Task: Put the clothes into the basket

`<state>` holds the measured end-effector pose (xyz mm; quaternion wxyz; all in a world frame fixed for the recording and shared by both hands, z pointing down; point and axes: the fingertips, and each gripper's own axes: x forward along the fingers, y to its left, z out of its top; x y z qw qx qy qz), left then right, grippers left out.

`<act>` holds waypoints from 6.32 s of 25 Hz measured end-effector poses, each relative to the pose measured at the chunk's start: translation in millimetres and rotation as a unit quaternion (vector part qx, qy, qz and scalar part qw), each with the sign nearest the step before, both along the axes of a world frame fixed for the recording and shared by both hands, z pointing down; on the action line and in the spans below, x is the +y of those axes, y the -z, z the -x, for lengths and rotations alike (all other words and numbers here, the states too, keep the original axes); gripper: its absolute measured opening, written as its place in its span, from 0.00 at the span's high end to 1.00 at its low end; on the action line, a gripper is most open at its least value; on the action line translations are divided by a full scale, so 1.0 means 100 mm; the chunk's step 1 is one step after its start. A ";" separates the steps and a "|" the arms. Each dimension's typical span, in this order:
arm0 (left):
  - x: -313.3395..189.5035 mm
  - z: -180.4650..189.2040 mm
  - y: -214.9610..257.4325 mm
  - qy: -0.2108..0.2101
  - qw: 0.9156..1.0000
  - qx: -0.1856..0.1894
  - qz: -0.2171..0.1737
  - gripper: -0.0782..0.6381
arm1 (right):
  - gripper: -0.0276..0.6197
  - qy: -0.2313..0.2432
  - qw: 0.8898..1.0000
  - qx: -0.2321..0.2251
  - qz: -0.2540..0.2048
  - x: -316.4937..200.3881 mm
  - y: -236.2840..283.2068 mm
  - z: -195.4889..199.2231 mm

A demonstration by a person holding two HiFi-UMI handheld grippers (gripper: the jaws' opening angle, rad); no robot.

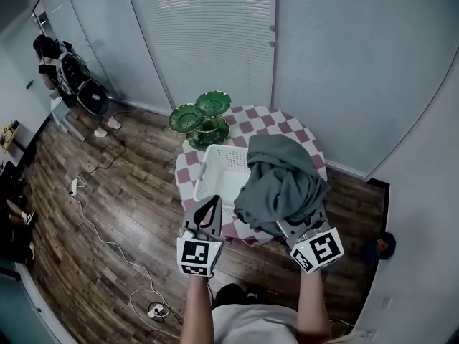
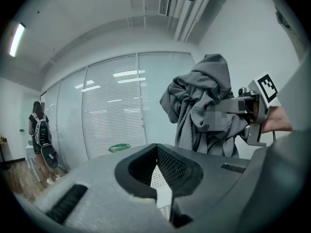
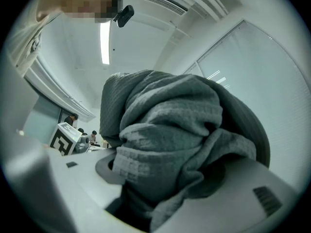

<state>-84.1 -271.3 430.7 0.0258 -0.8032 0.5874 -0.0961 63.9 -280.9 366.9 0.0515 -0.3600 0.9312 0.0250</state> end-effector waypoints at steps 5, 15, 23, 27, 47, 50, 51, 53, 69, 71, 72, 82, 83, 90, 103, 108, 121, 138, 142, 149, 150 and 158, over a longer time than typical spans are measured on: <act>-0.13 -0.02 -0.02 -0.013 1.000 -0.006 0.000 0.87 | 0.52 -0.002 1.000 0.004 0.005 -0.18 -0.03 0.06; -0.37 0.15 0.13 -0.040 0.999 -0.010 -0.024 0.87 | 0.52 -0.019 0.999 0.000 -0.031 -0.40 0.29 0.28; -0.70 0.33 0.15 -0.047 0.999 -0.006 -0.023 0.87 | 0.52 -0.028 0.997 0.007 -0.065 -0.69 0.59 0.52; -0.87 0.46 0.21 -0.046 0.999 -0.002 -0.029 0.87 | 0.52 -0.028 0.997 0.008 -0.073 -0.80 0.67 0.64; -1.75 0.57 -0.22 -0.062 0.998 0.031 -0.001 0.87 | 0.52 -0.005 0.999 0.041 0.021 -1.53 -0.30 0.86; -1.82 0.60 -0.29 -0.062 0.997 0.033 0.006 0.87 | 0.52 0.007 0.996 0.058 0.072 -1.58 -0.75 0.90; -1.85 0.61 -0.30 -0.063 0.997 0.034 0.007 0.87 | 0.52 0.012 0.994 0.065 0.085 -1.59 -0.88 0.91; -1.89 0.63 -0.33 -0.064 0.997 0.036 0.009 0.87 | 0.52 0.024 0.990 0.088 0.106 -1.58 -1.13 0.95; -2.14 0.70 -0.52 -0.074 0.995 0.057 0.022 0.87 | 0.52 0.213 0.760 0.602 0.121 -1.07 -3.12 1.12; -2.18 0.75 -0.55 -0.068 0.996 0.059 0.023 0.87 | 0.52 0.227 0.755 0.602 0.129 -1.05 -3.22 1.17; -2.19 0.78 -0.56 -0.065 0.996 0.060 0.023 0.87 | 0.52 0.233 0.751 0.603 0.132 -1.05 -3.26 1.19; -2.33 1.09 -0.64 -0.029 0.997 0.059 0.028 0.87 | 0.51 0.273 0.715 0.616 0.185 -1.11 -3.89 1.29; -2.34 1.13 -0.63 -0.025 0.998 0.058 0.029 0.87 | 0.51 0.277 0.713 0.614 0.195 -1.10 -4.00 1.30; -2.35 1.22 -0.66 -0.020 0.998 0.044 0.039 0.87 | 0.51 0.293 0.701 0.606 0.234 -1.09 -4.44 1.32; -2.18 1.15 -0.77 -0.030 0.998 0.032 0.054 0.87 | 0.40 0.289 0.721 0.578 0.251 -1.10 -4.47 1.35; -2.12 1.16 -0.78 -0.030 0.998 0.037 0.049 0.87 | 0.19 0.270 0.741 0.554 0.266 -1.13 -4.26 1.39; -1.83 1.04 -0.45 -0.036 0.998 0.039 0.025 0.87 | 0.19 0.117 0.831 0.503 0.206 -1.38 -3.14 1.23; -1.40 0.64 -0.54 -0.044 0.996 0.059 0.042 0.87 | 0.20 -0.125 0.985 0.078 0.089 -1.50 -1.35 0.72; -1.29 0.50 -0.53 -0.052 0.996 0.068 0.040 0.87 | 0.40 -0.133 0.984 0.040 0.111 -1.35 -1.34 0.51; -1.01 0.30 -0.50 -0.052 0.996 0.061 0.035 0.87 | 0.78 -0.165 0.980 0.037 0.103 -1.11 -1.30 0.21; -0.96 0.28 -0.50 -0.052 0.996 0.058 0.035 0.87 | 0.82 -0.164 0.980 0.042 0.102 -1.07 -1.30 0.20; -0.64 0.22 -0.62 -0.033 0.998 0.043 0.043 0.87 | 0.90 -0.150 0.983 0.070 0.079 -0.81 -1.21 0.17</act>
